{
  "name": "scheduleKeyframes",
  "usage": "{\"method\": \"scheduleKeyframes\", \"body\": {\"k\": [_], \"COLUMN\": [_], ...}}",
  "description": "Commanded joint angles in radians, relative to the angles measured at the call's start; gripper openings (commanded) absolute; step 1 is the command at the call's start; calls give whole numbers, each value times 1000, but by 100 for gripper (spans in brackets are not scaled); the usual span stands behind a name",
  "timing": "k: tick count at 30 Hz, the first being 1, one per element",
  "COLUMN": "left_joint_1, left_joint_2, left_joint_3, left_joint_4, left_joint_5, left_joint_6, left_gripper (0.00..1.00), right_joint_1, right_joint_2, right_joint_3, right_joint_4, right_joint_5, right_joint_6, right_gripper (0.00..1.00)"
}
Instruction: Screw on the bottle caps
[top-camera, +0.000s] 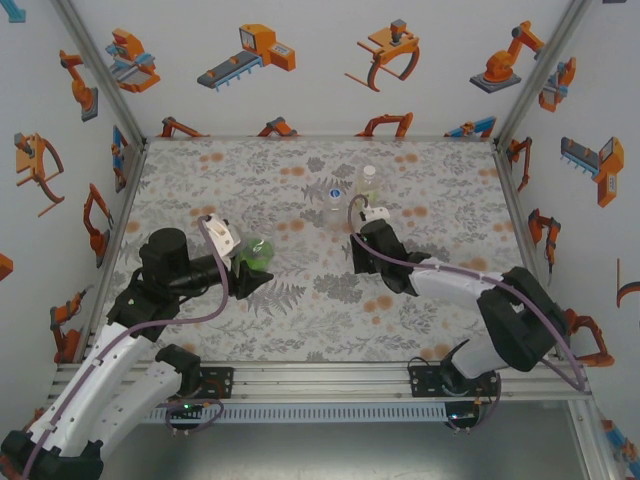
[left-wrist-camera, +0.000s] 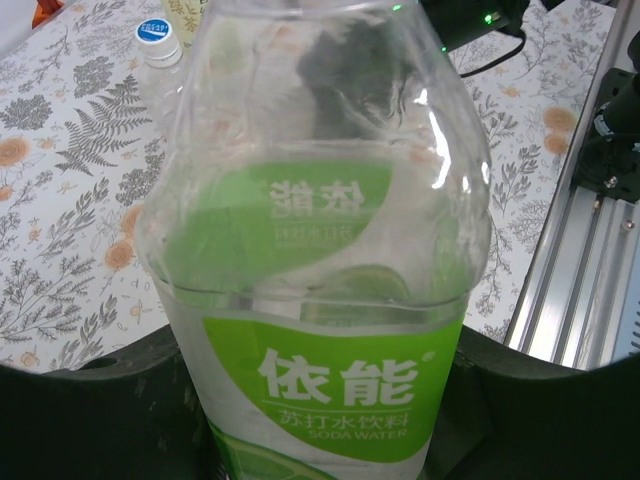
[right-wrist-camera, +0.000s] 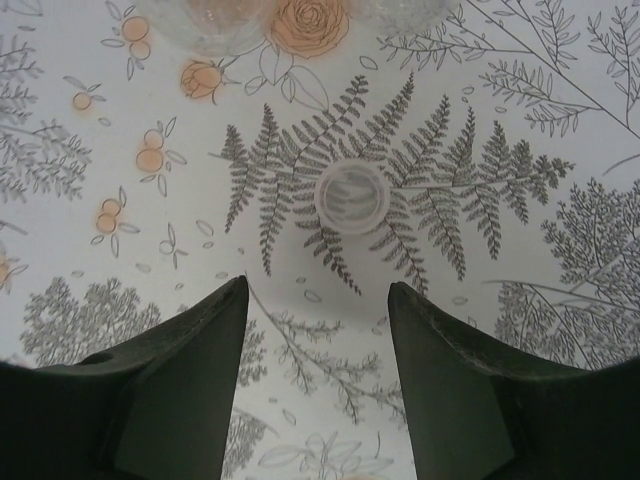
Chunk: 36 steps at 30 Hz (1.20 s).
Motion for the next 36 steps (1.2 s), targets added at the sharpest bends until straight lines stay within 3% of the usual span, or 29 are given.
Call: {"method": "scheduleKeyframes", "body": {"k": [1,23,30,36], "left_joint_1": [4,3,4,3], "left_joint_2": [-5,-3,-16,-13], "left_joint_3": [9,7,0,5], "left_joint_4": [-8,-17,-13,-14], "left_joint_5": [-5,-22,-37,-28], "left_joint_6": [8,11,13,15], "left_gripper": [2,2,3,3], "right_joint_1": [-10,-53,-52,-9], "right_joint_2": [48,242,202,133], "right_joint_3": [-10,20,24,32], "right_joint_4": [132,184,128,18], "right_joint_5": [38,32,-6,-72], "right_joint_6": [-5,58,47,65], "right_gripper": [55,45,33,31]}}
